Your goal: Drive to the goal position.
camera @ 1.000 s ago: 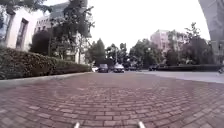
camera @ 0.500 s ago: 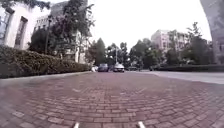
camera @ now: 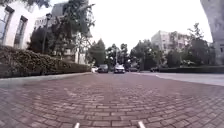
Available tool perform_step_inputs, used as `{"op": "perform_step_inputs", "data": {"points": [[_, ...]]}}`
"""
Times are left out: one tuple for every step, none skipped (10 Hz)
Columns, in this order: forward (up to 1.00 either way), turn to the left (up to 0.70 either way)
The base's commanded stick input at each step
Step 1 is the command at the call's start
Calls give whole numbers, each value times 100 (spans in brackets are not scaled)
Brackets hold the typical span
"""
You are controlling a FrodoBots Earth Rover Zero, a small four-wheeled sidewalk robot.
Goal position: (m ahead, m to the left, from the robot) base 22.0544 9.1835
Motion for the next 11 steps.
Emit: {"op": "perform_step_inputs", "data": {"points": [[70, 0], [70, 0], [70, 0], [70, 0], [70, 0], [70, 0], [70, 0], [70, 0], [70, 0], [70, 0], [70, 0]]}}
